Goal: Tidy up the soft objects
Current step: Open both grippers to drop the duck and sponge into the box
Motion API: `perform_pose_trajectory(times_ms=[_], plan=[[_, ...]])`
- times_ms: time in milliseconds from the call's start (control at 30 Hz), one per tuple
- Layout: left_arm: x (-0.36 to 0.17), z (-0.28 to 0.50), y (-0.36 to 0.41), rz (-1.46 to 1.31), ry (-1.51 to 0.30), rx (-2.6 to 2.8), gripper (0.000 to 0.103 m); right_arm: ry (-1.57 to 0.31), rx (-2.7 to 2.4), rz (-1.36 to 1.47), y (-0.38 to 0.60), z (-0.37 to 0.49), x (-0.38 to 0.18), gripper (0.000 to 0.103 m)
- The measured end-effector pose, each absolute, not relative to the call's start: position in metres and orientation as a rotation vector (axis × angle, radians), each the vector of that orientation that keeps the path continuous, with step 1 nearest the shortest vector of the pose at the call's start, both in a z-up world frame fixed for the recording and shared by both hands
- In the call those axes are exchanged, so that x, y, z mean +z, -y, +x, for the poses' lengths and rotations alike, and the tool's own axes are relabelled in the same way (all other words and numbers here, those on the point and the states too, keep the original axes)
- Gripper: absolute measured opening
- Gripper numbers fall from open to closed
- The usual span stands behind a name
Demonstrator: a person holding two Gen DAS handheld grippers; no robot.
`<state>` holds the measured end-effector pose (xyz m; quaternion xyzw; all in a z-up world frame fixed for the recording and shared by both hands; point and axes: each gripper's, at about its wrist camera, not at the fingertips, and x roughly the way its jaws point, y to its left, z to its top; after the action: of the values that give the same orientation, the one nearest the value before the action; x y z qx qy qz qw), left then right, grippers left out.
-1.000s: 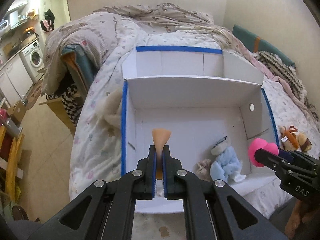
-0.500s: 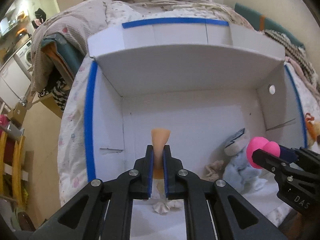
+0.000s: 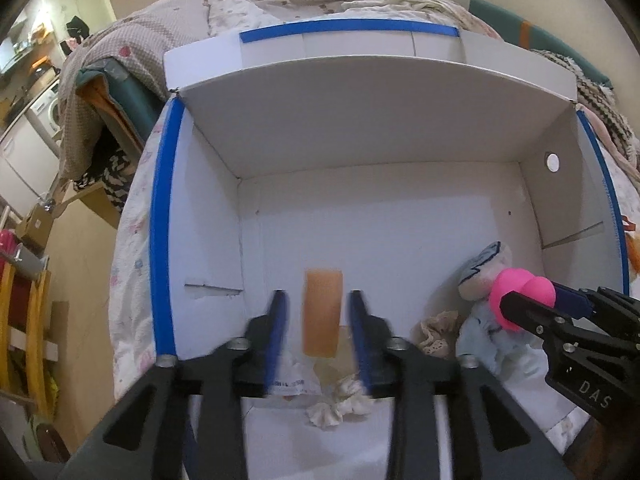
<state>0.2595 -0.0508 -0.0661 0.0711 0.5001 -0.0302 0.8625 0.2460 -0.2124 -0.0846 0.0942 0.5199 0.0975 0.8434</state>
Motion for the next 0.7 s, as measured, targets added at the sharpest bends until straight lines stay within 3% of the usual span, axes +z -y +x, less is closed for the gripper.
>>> perform_pose_trajectory(times_ms=[33, 67, 300, 400, 600, 700], plan=[[-0.065, 0.258, 0.050, 0.144, -1.041, -0.063, 0.057, -1.099, 0.205, 0.199, 0.212, 0.246, -0.085, 0.043], [-0.063, 0.256, 0.050, 0.140, -1.033, -0.064, 0.059, -1.100, 0.204, 0.199, 0.211, 0.246, -0.085, 0.043], [-0.051, 0.248, 0.048, 0.145, -0.991, -0.033, 0.060, -1.076, 0.207, 0.196, 0.210, 0.239, -0.078, 0.045], [-0.046, 0.243, 0.045, 0.120, -0.964, -0.025, 0.063, -1.050, 0.216, 0.219, 0.209, 0.236, -0.072, 0.063], [-0.032, 0.229, 0.040, 0.105, -0.907, -0.022, 0.063, -0.985, 0.235, 0.201, 0.206, 0.222, -0.058, 0.070], [-0.024, 0.221, 0.036, 0.085, -0.886, -0.031, 0.064, -0.945, 0.212, 0.220, 0.211, 0.212, -0.052, 0.086]])
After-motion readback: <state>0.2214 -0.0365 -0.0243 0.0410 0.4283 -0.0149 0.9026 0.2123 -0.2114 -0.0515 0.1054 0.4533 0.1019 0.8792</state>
